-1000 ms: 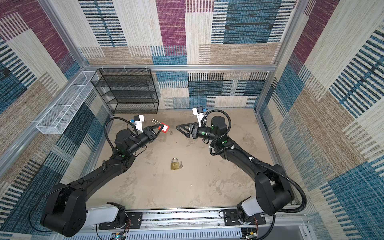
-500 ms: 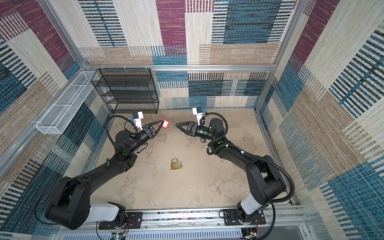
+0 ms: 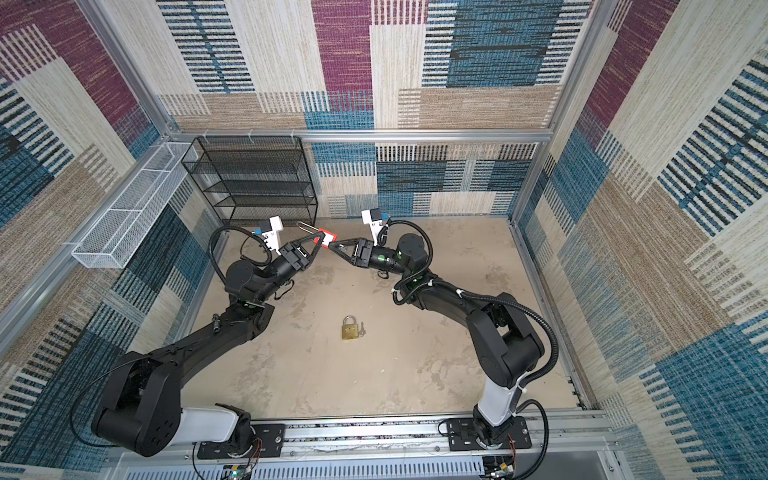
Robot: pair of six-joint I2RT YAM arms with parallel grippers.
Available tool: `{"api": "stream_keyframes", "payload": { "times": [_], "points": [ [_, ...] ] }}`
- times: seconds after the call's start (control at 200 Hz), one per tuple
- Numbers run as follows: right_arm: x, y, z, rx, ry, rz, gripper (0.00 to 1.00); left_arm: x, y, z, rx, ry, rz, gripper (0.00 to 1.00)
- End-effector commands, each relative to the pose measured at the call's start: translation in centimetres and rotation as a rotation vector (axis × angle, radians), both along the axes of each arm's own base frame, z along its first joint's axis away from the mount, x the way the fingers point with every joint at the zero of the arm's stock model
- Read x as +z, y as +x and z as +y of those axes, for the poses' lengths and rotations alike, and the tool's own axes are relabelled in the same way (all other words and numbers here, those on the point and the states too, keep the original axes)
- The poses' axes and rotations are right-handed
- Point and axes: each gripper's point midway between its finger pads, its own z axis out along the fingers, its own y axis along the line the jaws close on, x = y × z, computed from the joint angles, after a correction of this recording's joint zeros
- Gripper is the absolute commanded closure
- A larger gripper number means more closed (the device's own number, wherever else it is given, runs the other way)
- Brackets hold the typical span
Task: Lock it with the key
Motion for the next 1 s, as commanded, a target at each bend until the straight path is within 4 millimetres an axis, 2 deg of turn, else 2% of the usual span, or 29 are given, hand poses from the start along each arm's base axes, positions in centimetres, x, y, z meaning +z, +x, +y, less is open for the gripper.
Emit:
{"api": "stream_keyframes", "payload": {
  "times": [0.0,0.571,0.801,0.997],
  "points": [
    [1.4,-0.2,0.0,0.021,0.053,-0.015,0.40,1.4,-0.8,0.0,-0.016,-0.010,-0.057,1.00],
    [2.3,-0.5,1.4,0.064,0.072,-0.018,0.80,1.2,-0.9,0.0,-0.017,-0.016,-0.055,1.00],
    [2.5,-0.6,1.3,0.062,0.072,-0.019,0.91,1.0,-1.0,0.3,0.005,0.004,-0.053,0.67],
    [2.8,-0.8,1.0,0.055,0.069,-0.029,0.93,0.7,-1.2,1.2,0.053,0.031,-0.051,0.58]
  ]
}}
